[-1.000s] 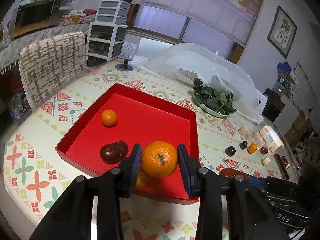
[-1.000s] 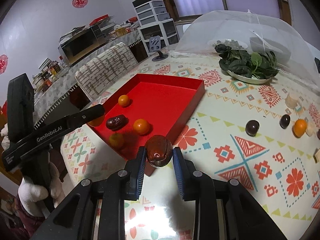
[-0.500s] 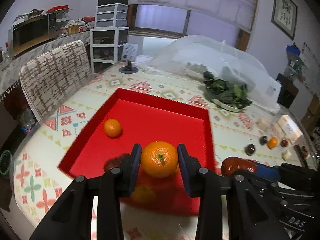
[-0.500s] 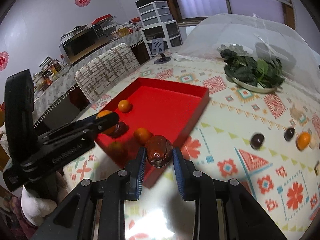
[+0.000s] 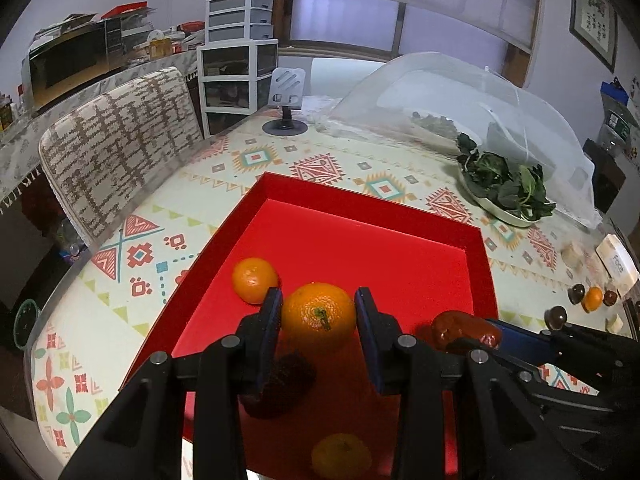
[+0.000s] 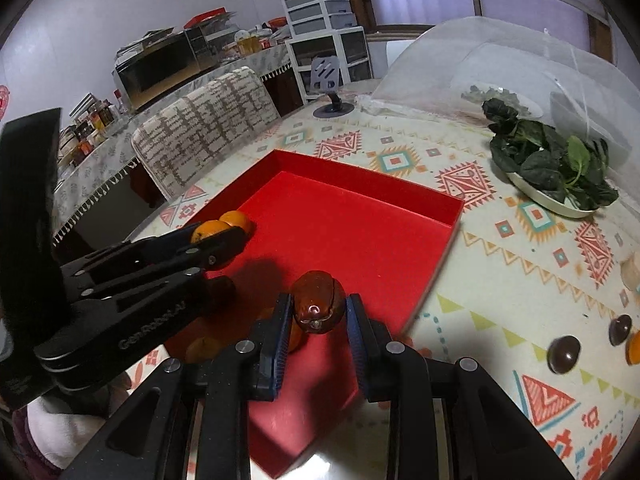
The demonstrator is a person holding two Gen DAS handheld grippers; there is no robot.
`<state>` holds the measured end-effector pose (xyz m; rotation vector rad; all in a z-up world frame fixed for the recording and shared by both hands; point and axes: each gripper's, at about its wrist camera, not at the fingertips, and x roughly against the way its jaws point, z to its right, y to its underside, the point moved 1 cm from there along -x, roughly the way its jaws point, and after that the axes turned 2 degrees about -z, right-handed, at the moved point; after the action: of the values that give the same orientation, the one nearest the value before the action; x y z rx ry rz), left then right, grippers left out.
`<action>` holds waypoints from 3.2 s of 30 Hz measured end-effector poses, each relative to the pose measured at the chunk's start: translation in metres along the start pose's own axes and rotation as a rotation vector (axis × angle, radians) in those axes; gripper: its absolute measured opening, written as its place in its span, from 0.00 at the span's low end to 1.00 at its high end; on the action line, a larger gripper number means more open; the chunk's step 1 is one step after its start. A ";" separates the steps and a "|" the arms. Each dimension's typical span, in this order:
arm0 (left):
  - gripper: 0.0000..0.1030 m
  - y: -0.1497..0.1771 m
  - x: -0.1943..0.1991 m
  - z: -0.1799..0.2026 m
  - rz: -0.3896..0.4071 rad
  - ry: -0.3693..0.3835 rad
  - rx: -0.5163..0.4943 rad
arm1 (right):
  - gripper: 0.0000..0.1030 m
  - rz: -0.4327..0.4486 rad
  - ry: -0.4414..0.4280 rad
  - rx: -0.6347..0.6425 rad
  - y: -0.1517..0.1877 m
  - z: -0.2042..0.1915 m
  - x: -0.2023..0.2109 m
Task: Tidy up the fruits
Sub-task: 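Carry the date and tangerine to the red tray and open both tools, then move both tools back to the table, left tool toward a dark plum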
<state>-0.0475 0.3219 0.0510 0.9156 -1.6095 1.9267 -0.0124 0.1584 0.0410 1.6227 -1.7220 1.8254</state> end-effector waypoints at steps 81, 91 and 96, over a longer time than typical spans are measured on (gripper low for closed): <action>0.24 0.050 -0.052 0.271 -0.132 0.176 -0.397 | 0.58 0.105 0.327 -0.473 0.131 0.301 0.155; 0.23 0.051 -0.017 0.259 -0.099 0.244 -0.348 | 0.44 0.115 0.298 -0.477 0.137 0.291 0.162; 0.23 0.053 0.010 0.246 -0.059 0.261 -0.312 | 0.44 0.139 0.278 -0.458 0.134 0.274 0.175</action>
<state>-0.0438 0.0706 0.0454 0.5535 -1.6432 1.6179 -0.0222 -0.1924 0.0219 1.0448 -1.9695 1.4716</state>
